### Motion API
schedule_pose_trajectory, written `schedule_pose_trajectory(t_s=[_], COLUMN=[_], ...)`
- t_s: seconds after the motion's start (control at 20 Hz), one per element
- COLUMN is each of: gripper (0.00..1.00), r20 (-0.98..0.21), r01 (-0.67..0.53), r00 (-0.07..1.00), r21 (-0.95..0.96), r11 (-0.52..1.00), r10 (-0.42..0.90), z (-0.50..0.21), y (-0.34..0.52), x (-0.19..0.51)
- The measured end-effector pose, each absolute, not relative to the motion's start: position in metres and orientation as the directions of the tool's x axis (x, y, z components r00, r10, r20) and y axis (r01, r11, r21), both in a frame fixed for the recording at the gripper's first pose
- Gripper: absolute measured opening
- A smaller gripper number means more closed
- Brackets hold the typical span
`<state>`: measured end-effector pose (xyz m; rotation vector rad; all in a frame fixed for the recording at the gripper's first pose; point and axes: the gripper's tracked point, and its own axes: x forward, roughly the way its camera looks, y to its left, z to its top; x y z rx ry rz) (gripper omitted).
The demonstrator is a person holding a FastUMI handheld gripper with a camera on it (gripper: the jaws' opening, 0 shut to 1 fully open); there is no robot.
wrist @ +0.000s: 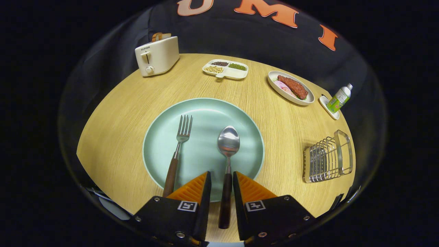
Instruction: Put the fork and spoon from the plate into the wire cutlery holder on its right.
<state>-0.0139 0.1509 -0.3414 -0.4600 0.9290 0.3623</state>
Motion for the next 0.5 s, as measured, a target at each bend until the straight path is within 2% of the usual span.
schedule_pose_trajectory(t_s=[0.5], gripper=[0.05], r20=[-0.83], r01=[-0.452], r00=[0.553], r21=[-0.222], r11=[0.864], r10=[0.076], z=[-0.3448], y=[0.147], x=[-0.0084])
